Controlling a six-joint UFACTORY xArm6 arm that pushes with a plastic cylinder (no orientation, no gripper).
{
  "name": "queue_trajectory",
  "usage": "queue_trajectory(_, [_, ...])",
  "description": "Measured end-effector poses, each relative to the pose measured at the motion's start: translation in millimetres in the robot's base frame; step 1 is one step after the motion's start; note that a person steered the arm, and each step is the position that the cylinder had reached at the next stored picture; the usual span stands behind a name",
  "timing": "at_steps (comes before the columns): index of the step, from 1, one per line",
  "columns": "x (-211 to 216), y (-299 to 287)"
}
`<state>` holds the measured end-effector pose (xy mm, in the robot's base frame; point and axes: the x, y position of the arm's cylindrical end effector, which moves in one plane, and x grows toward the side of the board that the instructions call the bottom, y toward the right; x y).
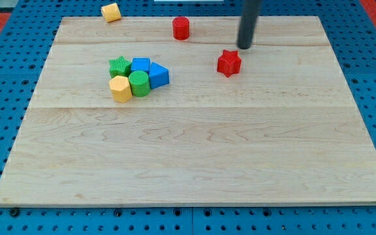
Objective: Push the red star into the group of blocks
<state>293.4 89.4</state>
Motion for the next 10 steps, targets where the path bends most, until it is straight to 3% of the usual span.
queue_trajectory(1, [51.3,-34.4])
queue_trajectory(2, [79.3,-24.9])
queue_trajectory(4, [101.7,43.5])
queue_trajectory(5, [110.6,34.8])
queue_trajectory(8, [154.3,-28.0])
queue_trajectory(10, [137.8,-96.6])
